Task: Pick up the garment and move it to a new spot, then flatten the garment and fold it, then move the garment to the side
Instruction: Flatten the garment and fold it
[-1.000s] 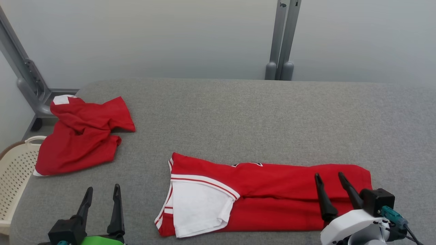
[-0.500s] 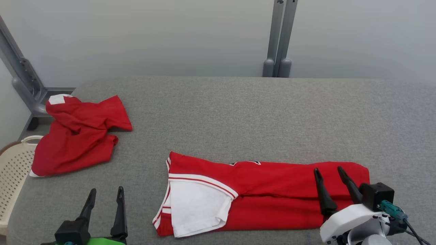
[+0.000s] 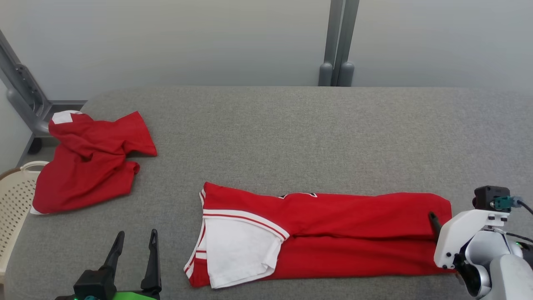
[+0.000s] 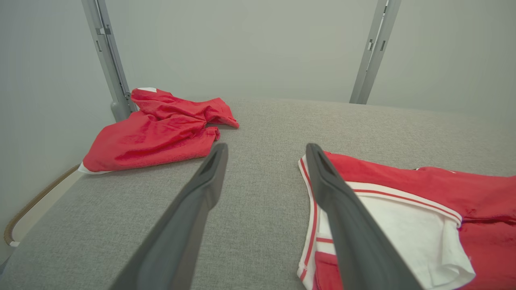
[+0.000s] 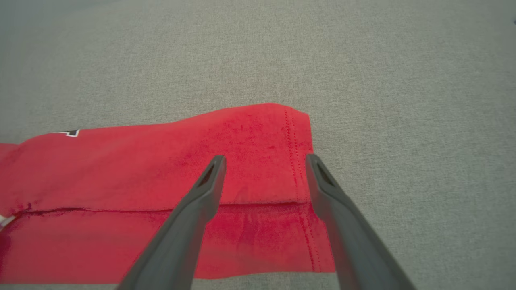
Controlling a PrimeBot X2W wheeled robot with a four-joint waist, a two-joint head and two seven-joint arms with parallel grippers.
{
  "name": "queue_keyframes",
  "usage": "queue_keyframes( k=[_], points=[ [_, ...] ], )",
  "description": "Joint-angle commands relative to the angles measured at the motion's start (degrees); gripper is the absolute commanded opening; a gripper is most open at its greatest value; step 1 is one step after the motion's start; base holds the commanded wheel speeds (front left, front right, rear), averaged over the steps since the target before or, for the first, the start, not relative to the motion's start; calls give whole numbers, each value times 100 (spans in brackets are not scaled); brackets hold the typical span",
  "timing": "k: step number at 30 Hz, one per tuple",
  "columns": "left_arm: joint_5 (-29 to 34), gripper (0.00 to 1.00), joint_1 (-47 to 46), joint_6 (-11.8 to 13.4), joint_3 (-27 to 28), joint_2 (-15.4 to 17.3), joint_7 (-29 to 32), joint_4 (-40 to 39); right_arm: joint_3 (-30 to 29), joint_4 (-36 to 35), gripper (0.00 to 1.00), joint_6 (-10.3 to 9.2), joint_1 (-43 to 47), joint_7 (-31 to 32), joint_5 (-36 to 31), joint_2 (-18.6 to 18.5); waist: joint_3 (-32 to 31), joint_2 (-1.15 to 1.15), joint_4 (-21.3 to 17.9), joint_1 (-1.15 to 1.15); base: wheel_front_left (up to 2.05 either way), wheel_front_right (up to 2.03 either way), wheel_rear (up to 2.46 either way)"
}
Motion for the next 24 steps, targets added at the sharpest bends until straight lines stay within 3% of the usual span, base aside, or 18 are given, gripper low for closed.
queue_keyframes(
  k=[1,9,16,24],
  points=[
    [37,100,-33,-39,16,-30,-4,11,-164,-94,100,0,-106,302,-201,-14,41,0,30,0,0,0,0],
    [85,100,-126,-142,0,-78,-4,60,-619,-307,100,0,-380,1406,-953,-17,229,0,144,0,0,0,0],
    [139,100,-285,-212,-48,-144,-4,85,-803,-237,100,0,-593,1740,-1286,-50,511,0,291,0,0,0,0],
    [178,100,-411,-267,-77,-195,-4,136,-835,-95,100,-1,-627,1999,-1205,-186,727,0,406,0,0,0,0]
  ],
)
